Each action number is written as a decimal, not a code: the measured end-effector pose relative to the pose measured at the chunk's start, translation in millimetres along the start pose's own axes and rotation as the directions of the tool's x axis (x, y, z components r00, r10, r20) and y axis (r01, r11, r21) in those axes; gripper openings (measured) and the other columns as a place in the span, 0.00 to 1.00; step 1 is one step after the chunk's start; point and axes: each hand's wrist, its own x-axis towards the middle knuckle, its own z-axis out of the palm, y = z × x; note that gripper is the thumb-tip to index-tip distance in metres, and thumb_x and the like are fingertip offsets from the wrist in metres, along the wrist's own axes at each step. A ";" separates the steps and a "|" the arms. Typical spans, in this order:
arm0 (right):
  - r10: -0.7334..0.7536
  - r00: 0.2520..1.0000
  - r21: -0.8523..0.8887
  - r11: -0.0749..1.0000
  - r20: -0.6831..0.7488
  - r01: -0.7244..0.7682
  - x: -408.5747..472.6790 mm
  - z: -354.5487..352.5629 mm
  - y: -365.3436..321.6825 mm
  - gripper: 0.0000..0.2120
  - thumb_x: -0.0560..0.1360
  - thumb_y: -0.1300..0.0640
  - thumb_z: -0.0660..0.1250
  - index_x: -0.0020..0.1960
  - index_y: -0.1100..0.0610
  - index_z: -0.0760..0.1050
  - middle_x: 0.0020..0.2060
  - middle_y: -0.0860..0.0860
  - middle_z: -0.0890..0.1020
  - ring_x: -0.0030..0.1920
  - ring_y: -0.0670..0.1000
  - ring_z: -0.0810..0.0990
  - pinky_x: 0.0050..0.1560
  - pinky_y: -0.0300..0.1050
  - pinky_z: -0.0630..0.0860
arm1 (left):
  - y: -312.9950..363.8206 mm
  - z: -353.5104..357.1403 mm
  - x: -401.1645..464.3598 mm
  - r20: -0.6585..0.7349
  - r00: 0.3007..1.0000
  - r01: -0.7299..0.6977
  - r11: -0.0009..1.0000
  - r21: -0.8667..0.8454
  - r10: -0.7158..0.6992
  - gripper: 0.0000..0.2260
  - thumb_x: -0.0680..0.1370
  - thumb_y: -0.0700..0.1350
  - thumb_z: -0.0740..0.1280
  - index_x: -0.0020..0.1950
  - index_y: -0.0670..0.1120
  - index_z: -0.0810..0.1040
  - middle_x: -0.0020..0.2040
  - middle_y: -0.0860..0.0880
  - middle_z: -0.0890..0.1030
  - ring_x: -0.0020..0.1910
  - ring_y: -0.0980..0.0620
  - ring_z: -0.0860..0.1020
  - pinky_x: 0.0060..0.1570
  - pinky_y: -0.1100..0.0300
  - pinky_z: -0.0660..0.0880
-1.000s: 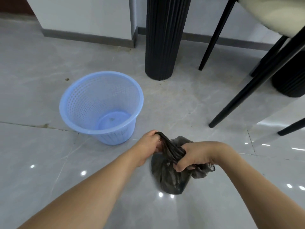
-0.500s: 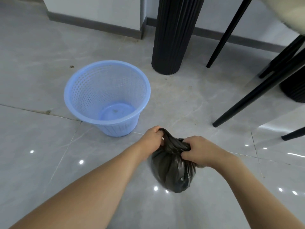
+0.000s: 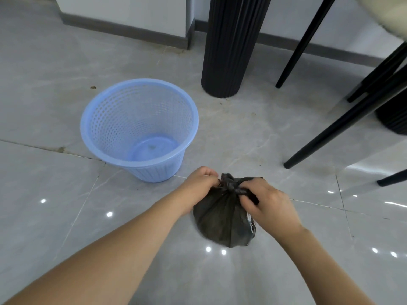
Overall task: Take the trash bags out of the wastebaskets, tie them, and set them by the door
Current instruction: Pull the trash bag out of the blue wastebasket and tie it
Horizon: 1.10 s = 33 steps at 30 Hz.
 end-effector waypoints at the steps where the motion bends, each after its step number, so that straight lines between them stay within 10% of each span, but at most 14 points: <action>1: 0.102 0.995 0.071 0.992 0.022 -0.104 3.0 -1.3 0.7 0.05 0.73 0.53 0.64 0.47 0.49 0.77 0.41 0.40 0.76 0.37 0.45 0.76 0.34 0.41 0.74 | -0.9 -3.3 -4.3 0.044 0.999 -0.015 1.000 0.009 0.015 0.13 0.72 0.45 0.68 0.56 0.50 0.74 0.50 0.47 0.79 0.49 0.52 0.77 0.49 0.60 0.71; 8: 0.379 0.903 0.411 0.804 0.201 -0.429 21.1 -4.6 -1.8 0.08 0.69 0.61 0.71 0.33 0.56 0.74 0.42 0.45 0.79 0.37 0.45 0.78 0.37 0.43 0.76 | -19.9 -0.3 -12.2 0.118 0.986 -0.157 0.862 0.482 0.113 0.31 0.58 0.70 0.66 0.59 0.63 0.72 0.59 0.58 0.67 0.65 0.54 0.64 0.68 0.53 0.64; 15: 0.453 0.784 0.646 0.456 0.424 -0.613 26.0 -23.6 -6.8 0.04 0.73 0.63 0.70 0.45 0.59 0.76 0.27 0.57 0.74 0.23 0.53 0.66 0.20 0.39 0.60 | -14.0 5.3 -10.6 0.036 0.928 -0.303 0.695 0.652 0.370 0.06 0.75 0.50 0.63 0.48 0.61 0.69 0.51 0.60 0.72 0.58 0.52 0.71 0.67 0.51 0.60; 20: 0.447 0.714 0.533 0.477 0.539 -0.699 31.8 -38.4 -8.5 0.03 0.76 0.59 0.68 0.49 0.57 0.78 0.33 0.62 0.80 0.24 0.54 0.74 0.18 0.37 0.64 | -12.5 -0.8 -5.0 -0.018 0.910 -0.297 0.682 0.669 0.414 0.05 0.76 0.47 0.61 0.45 0.59 0.70 0.45 0.60 0.75 0.49 0.55 0.71 0.64 0.51 0.63; 23: 0.390 0.616 0.441 0.452 0.684 -0.776 32.9 -41.9 -7.1 0.11 0.76 0.60 0.66 0.36 0.63 0.74 0.28 0.57 0.77 0.25 0.51 0.75 0.24 0.37 0.70 | -12.8 -0.1 -1.9 -0.013 0.903 -0.302 0.654 0.693 0.430 0.08 0.76 0.45 0.61 0.45 0.60 0.69 0.46 0.60 0.75 0.48 0.55 0.70 0.65 0.50 0.63; 27: 0.300 0.498 0.385 0.365 0.814 -0.848 30.8 -42.3 -3.7 0.15 0.77 0.55 0.64 0.48 0.68 0.80 0.44 0.66 0.83 0.39 0.57 0.79 0.40 0.44 0.76 | -12.2 3.3 0.1 0.001 0.904 -0.305 0.644 0.702 0.428 0.09 0.76 0.44 0.60 0.45 0.59 0.69 0.49 0.59 0.77 0.51 0.53 0.72 0.67 0.49 0.61; 33: 0.283 0.525 0.507 0.141 0.803 -0.851 26.2 -36.7 -0.2 0.13 0.72 0.56 0.68 0.45 0.67 0.79 0.42 0.64 0.81 0.40 0.59 0.79 0.38 0.46 0.75 | -1.7 8.9 4.2 0.026 0.912 -0.314 0.656 0.686 0.409 0.08 0.76 0.43 0.59 0.48 0.57 0.72 0.49 0.59 0.78 0.51 0.52 0.72 0.63 0.51 0.63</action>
